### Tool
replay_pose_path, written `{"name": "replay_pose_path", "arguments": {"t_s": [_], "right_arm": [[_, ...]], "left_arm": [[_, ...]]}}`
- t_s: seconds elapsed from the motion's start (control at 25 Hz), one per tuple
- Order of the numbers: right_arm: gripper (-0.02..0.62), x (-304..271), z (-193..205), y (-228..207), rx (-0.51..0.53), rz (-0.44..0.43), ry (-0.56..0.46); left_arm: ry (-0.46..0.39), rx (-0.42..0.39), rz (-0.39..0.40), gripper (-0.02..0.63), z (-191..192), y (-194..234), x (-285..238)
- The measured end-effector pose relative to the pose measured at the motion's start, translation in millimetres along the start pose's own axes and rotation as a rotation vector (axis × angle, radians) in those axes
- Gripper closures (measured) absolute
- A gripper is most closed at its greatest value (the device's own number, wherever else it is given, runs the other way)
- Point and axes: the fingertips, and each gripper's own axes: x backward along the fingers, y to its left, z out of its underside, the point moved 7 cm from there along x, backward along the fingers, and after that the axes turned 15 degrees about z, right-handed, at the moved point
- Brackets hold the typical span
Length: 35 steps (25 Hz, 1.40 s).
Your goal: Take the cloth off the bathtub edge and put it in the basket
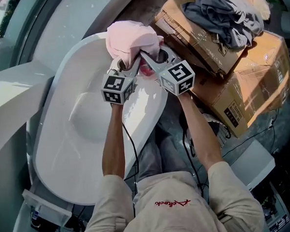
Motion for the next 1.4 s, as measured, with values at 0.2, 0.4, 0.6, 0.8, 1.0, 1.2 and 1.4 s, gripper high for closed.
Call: {"name": "replay_pose_path", "arguments": {"t_s": [0.2, 0.4, 0.6, 0.8, 1.0, 1.2, 1.4], "right_arm": [[0.498, 43.7, -38.3, 18.2, 0.036, 0.005, -0.083], [0.498, 86.4, -70.7, 37.1, 0.061, 0.015, -0.138], [0.499, 125.2, -108.8, 49.4, 0.088, 0.02, -0.205], [0.497, 169.8, -154.9, 65.4, 0.112, 0.029, -0.277], [0.497, 214.7, -206.2, 78.3, 0.146, 0.039, -0.361], [0.497, 258.4, -255.2, 88.5, 0.174, 0.047, -0.447], [0.498, 301.7, -295.7, 96.1, 0.204, 0.06, -0.527]], "left_arm": [[-0.052, -0.074, -0.01, 0.522, -36.6, -40.4, 23.2], [-0.103, -0.129, -0.016, 0.522, -68.6, -80.3, 45.7], [-0.126, -0.2, -0.025, 0.522, -107.0, -116.4, 63.3], [-0.146, -0.269, -0.033, 0.522, -152.1, -157.8, 86.0], [-0.181, -0.355, -0.039, 0.522, -204.3, -200.1, 106.2], [-0.208, -0.41, -0.042, 0.522, -251.9, -239.9, 122.9], [-0.253, -0.514, -0.042, 0.522, -297.5, -282.3, 136.4]]}}
